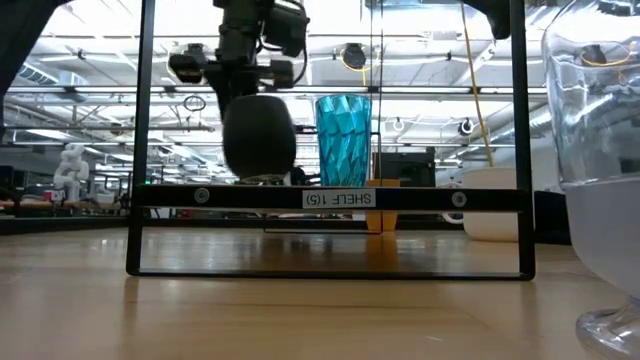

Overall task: Stack small to large cups/mugs on shelf
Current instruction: Put the yellow mug on the shelf

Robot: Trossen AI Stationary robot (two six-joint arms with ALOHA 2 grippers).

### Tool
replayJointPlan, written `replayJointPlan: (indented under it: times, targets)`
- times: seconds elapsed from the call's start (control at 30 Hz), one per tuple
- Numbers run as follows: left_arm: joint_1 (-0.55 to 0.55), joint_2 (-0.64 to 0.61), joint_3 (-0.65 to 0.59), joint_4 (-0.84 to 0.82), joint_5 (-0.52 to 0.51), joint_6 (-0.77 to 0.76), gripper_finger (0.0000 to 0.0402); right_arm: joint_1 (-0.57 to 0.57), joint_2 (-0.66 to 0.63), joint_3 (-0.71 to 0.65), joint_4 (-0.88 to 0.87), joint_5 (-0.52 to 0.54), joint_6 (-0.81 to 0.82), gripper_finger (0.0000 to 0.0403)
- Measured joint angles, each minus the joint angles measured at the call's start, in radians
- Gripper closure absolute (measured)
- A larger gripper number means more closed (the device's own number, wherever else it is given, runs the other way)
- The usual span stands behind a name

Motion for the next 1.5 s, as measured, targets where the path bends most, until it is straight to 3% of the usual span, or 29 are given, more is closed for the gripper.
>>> replayJointPlan:
  times: [1.5]
  targets:
    - [0.019, 0.016, 0.023, 0.034, -0.014, -0.091, 0.0391, 0.000, -0.040, 0.000, -0.016, 0.000, 0.000, 0.0060]
